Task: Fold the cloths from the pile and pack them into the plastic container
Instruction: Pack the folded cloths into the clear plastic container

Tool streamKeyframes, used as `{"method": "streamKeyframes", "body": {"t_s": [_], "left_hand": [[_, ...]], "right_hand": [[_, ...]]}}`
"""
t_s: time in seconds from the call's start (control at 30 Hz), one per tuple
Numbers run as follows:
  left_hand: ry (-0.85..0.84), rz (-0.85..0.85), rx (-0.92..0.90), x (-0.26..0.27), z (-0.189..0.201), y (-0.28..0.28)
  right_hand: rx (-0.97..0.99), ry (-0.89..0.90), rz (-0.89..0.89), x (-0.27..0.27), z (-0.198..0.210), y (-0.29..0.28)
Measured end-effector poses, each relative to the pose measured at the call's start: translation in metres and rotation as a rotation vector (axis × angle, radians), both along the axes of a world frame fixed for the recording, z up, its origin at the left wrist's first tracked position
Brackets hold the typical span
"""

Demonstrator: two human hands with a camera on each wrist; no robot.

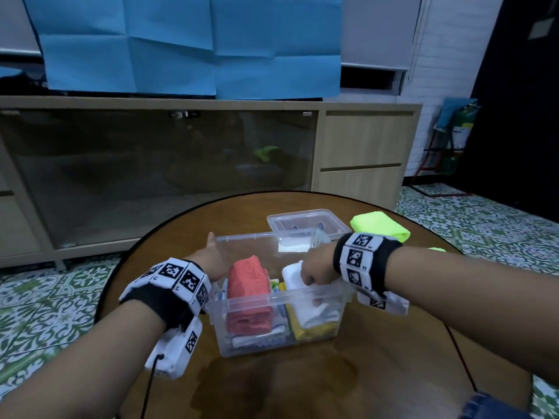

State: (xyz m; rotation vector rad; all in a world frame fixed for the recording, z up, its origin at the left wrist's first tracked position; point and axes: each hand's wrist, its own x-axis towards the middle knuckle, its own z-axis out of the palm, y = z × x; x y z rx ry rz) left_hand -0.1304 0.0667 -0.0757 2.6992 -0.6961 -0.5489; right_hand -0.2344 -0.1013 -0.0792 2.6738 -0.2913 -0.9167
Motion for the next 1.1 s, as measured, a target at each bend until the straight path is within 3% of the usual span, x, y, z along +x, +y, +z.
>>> {"method": "streamKeyframes", "body": {"t_s": [0.03,0.13,0.27,0.4,0.6,0.73,0.87,1.1], "left_hand": [[-0.015,0.001,-0.01,0.001,-0.001,-0.001],[-0.016,-0.005,-0.039,0.007,-0.006,-0.001],[-0.029,-0.029,-0.021,0.015,-0.011,-0.001],[-0.083,-0.009,-0.043,0.021,-0.017,-0.002],[-0.058,0.031,-0.055,0.036,-0.028,-0.003],[-0.048,0.028,-0.065,0.038,-0.029,-0.004],[-0.081,0.027,-0.033,0.033,-0.026,-0.01],[-0.103,-0.005,0.014,0.023,-0.019,-0.013]], "right_hand": [[0.054,-0.059,0.066,-0.006,0.013,-0.004],[0.255,-0.281,0.011,-0.024,0.055,-0.025],[0.067,-0.507,-0.072,-0.049,0.079,-0.081],[-0.13,-0.459,-0.358,-0.077,0.047,-0.14],[-0.068,-0.541,-0.808,-0.131,-0.03,-0.214],[0.17,-0.712,-1.109,-0.149,-0.052,-0.233],[0.58,-0.696,-1.327,-0.158,-0.044,-0.244],[0.879,-0.792,-1.389,-0.19,-0.047,-0.257]]}}
